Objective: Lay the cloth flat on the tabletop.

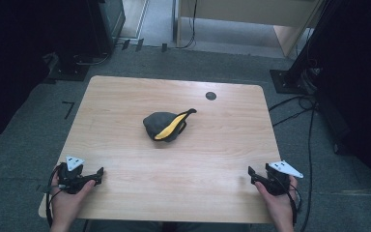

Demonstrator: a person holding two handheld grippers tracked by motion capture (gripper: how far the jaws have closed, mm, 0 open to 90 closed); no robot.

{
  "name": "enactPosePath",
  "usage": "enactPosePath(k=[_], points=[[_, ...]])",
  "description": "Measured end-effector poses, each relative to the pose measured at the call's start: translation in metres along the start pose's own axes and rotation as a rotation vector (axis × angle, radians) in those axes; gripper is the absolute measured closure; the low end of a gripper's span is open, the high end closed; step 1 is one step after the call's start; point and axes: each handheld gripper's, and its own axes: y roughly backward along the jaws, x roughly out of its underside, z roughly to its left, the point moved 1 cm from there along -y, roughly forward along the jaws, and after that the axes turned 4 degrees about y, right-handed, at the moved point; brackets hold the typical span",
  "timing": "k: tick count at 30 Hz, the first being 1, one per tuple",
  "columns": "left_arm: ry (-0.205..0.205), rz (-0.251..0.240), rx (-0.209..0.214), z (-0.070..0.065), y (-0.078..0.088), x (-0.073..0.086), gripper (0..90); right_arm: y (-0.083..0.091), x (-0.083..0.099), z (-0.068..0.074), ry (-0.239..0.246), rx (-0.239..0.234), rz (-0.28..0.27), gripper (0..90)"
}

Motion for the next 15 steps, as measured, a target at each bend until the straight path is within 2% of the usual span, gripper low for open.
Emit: enactPosePath(k=[1,2,4,6,9,10,12,15], points=[[0.000,0.000,0.000,0.000,0.000,0.000,6.6,0.000,-0.004,0.005,0.003,-0.007,-0.010,35.8],[-0.002,0.000,0.001,0.000,0.000,0.000,6.7,0.000,-0.014,0.017,0.010,-0.035,-0.026,41.0],[-0.003,0.001,0.001,0.000,0.000,0.000,6.6,0.000,-0.018,0.021,0.019,-0.046,-0.034,43.5],[-0.003,0.000,0.001,0.000,0.000,0.000,6.6,-0.001,-0.030,0.035,0.023,-0.085,-0.045,46.9],[-0.003,0.000,0.001,0.000,0.000,0.000,6.6,-0.006,-0.044,0.055,0.056,-0.133,-0.061,50.9],[-0.003,0.000,0.001,0.000,0.000,0.000,6.7,-0.012,-0.053,0.067,0.066,-0.164,-0.068,53.0],[-0.003,0.001,0.001,0.000,0.000,0.000,6.6,-0.014,-0.057,0.072,0.064,-0.177,-0.069,53.8],[-0.003,0.001,0.001,0.000,0.000,0.000,6.7,-0.023,-0.070,0.092,0.090,-0.214,-0.077,55.7]])
